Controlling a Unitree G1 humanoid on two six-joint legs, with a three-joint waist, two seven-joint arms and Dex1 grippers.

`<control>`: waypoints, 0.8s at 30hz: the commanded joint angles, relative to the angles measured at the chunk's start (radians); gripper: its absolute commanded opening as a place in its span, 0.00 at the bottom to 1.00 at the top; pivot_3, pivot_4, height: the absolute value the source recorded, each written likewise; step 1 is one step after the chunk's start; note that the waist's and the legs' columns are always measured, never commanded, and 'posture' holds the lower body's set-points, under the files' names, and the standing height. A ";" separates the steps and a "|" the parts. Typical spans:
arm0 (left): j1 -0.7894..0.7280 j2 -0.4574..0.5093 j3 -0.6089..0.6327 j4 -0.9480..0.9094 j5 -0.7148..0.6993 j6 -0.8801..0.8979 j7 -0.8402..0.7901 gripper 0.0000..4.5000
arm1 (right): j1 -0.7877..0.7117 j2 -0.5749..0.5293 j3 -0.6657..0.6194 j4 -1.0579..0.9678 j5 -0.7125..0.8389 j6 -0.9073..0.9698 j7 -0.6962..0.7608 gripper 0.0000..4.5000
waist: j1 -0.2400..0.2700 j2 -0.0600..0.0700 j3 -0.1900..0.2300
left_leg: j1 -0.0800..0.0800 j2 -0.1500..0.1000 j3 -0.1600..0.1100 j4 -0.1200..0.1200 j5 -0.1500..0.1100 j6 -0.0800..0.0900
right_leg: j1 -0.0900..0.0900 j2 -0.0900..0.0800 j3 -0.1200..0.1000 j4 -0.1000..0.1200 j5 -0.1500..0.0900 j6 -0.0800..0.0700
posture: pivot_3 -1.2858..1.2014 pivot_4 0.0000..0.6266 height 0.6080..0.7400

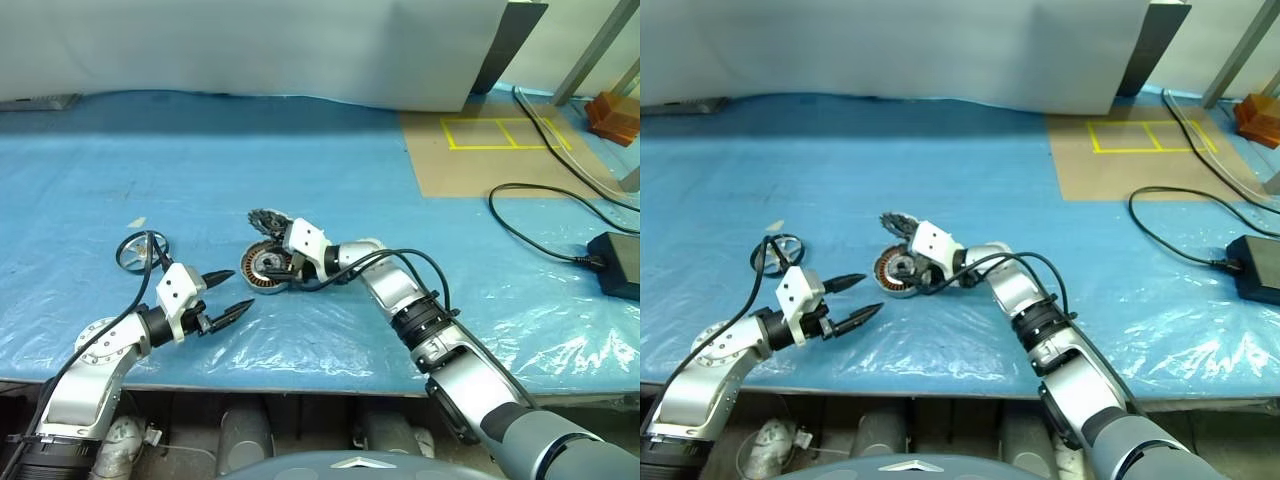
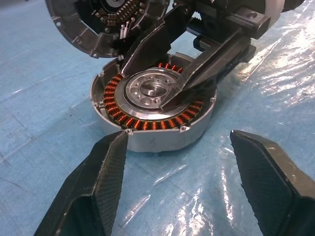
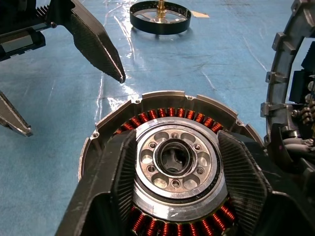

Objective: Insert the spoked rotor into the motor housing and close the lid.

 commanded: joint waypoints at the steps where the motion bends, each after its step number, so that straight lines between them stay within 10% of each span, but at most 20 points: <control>1: 0.002 0.008 0.008 -0.011 -0.003 -0.015 -0.001 0.77 | 0.002 0.003 -0.034 -0.035 0.037 0.027 0.002 0.57 | 0.000 0.000 0.000 | 0.000 0.000 0.000 0.000 0.000 0.000 | 0.000 0.000 0.000 0.000 0.000 0.000 | 0.52 0.24 1.00; 7: -0.010 0.008 0.006 -0.001 -0.004 -0.013 -0.004 0.77 | 0.008 0.006 -0.088 -0.125 0.118 0.117 0.023 0.57 | 0.001 0.000 0.000 | 0.000 0.000 0.000 0.000 0.000 0.000 | 0.000 0.000 0.000 0.000 0.000 0.000 | 0.52 0.24 1.00; 15: -0.024 0.007 0.003 0.008 -0.005 -0.010 -0.006 0.77 | 0.014 0.036 -0.074 -0.142 0.131 0.144 0.008 0.04 | 0.001 0.000 0.000 | 0.000 0.001 0.000 0.000 0.000 0.000 | -0.001 0.001 0.000 0.000 0.000 0.000 | 0.52 0.24 1.00; 24: -0.008 0.008 0.009 -0.007 -0.004 -0.008 0.001 0.77 | -0.002 0.051 -0.071 -0.107 0.129 0.140 -0.004 0.02 | 0.000 0.000 0.000 | 0.000 0.001 0.000 0.000 0.000 0.000 | -0.001 0.001 0.000 0.000 0.000 -0.001 | 0.52 0.24 1.00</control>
